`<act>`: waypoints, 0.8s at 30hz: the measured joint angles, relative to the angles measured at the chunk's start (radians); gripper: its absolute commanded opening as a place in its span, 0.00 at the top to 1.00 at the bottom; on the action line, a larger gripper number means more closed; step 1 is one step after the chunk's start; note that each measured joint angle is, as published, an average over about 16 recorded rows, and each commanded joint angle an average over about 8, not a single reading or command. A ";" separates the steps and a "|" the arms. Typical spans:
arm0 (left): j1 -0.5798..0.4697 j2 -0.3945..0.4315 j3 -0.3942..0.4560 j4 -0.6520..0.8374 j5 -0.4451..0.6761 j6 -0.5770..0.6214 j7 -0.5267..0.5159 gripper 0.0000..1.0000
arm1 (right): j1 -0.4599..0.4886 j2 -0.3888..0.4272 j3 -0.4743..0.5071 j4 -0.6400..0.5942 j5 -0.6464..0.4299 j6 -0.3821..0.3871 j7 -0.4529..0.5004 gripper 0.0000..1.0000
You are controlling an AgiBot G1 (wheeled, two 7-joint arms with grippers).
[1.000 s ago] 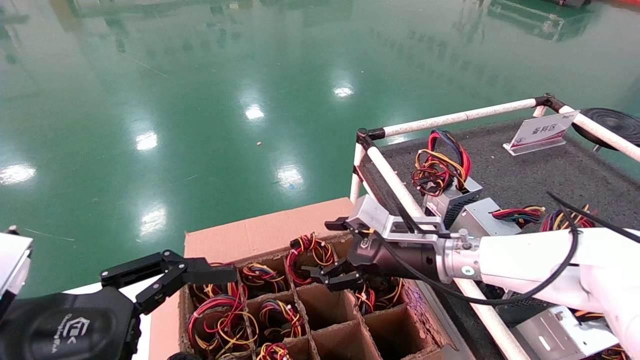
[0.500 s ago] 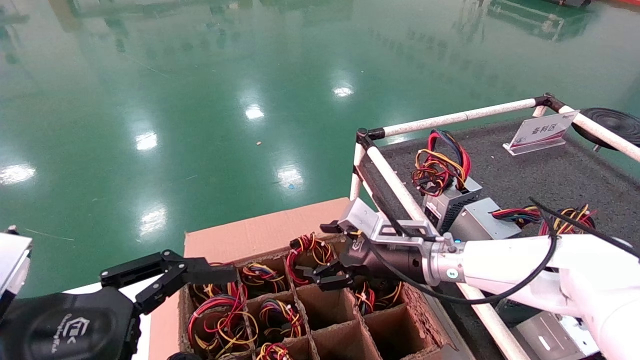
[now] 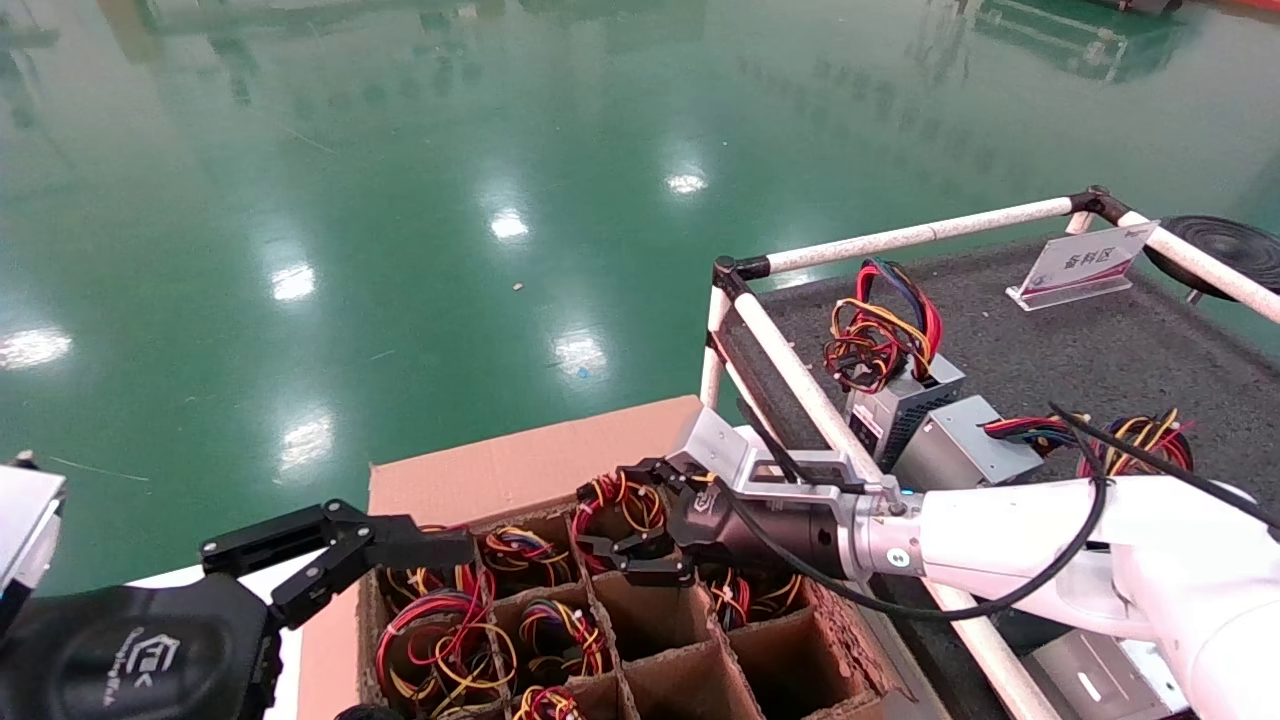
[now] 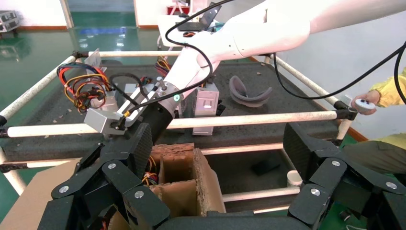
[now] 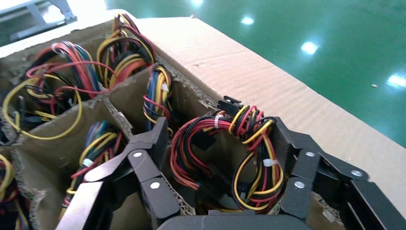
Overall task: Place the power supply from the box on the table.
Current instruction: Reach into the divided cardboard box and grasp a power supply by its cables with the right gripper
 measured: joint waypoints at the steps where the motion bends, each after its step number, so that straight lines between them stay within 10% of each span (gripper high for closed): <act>1: 0.000 0.000 0.000 0.000 0.000 0.000 0.000 0.00 | 0.000 0.000 0.001 -0.001 0.001 -0.001 0.000 1.00; 24: 0.000 -0.001 0.002 0.000 -0.001 -0.001 0.001 0.00 | -0.006 -0.009 0.011 -0.008 0.017 0.037 0.000 1.00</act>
